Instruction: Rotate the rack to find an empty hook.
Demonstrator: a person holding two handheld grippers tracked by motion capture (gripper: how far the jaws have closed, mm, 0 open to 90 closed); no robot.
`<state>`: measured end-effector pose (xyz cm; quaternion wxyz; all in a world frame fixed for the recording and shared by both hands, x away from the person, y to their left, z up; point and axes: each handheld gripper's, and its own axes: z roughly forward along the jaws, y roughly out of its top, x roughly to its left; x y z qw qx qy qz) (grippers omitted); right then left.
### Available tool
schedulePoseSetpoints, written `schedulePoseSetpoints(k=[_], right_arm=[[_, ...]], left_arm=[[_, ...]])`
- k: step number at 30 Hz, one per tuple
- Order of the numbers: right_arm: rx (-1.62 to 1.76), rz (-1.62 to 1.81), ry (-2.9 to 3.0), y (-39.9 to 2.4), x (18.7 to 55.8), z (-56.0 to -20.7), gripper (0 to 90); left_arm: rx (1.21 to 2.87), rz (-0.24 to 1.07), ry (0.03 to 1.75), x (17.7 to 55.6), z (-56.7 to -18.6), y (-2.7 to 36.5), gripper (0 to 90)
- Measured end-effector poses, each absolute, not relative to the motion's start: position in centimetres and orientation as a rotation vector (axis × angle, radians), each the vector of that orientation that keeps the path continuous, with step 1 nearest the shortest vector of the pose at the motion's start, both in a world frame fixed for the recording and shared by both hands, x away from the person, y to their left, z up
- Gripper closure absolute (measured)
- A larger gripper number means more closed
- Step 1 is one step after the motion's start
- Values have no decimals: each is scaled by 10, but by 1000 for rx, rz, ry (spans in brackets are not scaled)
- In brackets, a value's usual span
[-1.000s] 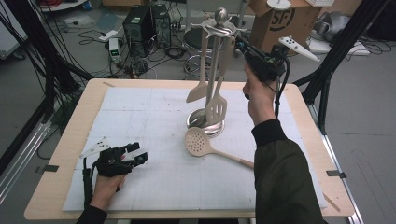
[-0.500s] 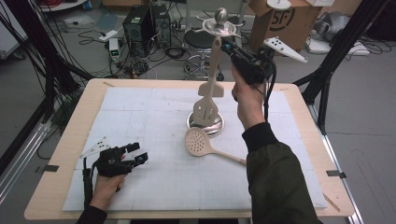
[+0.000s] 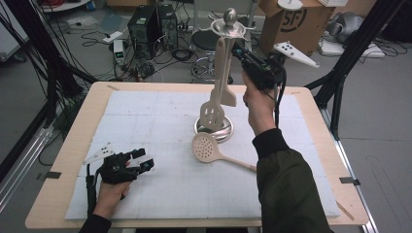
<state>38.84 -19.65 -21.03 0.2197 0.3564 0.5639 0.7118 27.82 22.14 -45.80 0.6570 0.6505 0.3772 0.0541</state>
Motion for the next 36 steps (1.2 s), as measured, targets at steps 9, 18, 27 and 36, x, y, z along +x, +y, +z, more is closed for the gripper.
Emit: schedulePoseSetpoints(k=[9, 18, 27, 36], right_arm=[[1021, 2027, 1412, -228, 386, -208, 894], [951, 2002, 1470, -216, 381, -199, 894], [886, 1990, 1530, -194, 374, -197, 894], [862, 1979, 1578, -177, 377, -194, 894]], left_arm=[[1479, 124, 852, 279, -458, 222, 250], [1479, 122, 855, 278, -458, 221, 250], [1478, 124, 855, 279, -458, 221, 250], [1476, 122, 854, 279, -458, 222, 250]])
